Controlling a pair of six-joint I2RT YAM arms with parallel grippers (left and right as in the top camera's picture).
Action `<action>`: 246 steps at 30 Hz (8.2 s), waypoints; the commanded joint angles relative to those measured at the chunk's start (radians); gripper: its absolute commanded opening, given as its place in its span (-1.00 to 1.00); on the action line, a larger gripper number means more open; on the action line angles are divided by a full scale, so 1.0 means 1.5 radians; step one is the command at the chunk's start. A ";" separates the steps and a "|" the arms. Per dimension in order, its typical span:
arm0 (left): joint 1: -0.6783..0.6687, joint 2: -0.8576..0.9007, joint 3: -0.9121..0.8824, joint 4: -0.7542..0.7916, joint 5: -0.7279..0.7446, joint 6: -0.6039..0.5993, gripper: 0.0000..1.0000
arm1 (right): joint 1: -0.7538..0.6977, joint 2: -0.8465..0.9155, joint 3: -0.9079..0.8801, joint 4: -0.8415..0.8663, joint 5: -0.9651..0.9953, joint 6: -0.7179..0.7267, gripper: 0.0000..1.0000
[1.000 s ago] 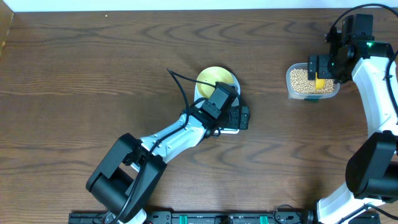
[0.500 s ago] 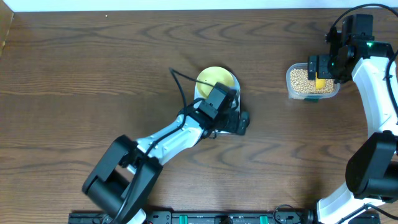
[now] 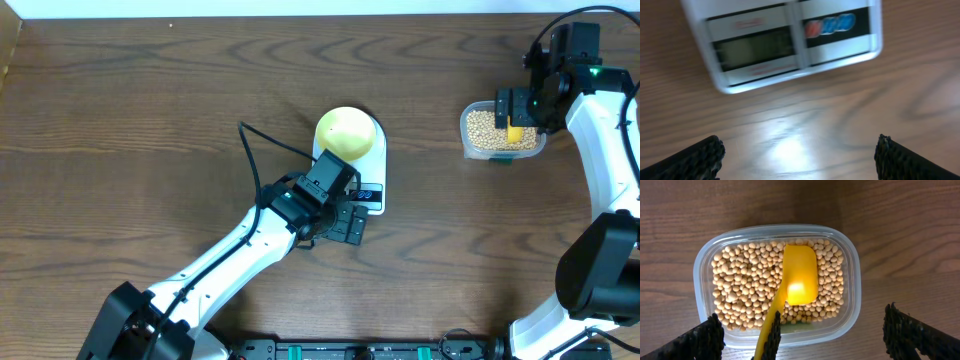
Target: Scoop item into bowl and weigh 50g on scale
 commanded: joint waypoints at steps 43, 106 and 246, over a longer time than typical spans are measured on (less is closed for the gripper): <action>0.456 0.204 -0.016 0.185 -0.067 0.063 0.95 | -0.009 0.002 -0.002 0.001 0.005 0.004 0.99; 0.089 0.222 0.122 -0.026 0.084 0.121 0.93 | -0.009 0.002 -0.002 0.001 0.005 0.004 0.99; 0.056 0.257 0.267 -0.232 0.101 0.395 0.96 | -0.009 0.002 -0.002 0.001 0.005 0.004 0.98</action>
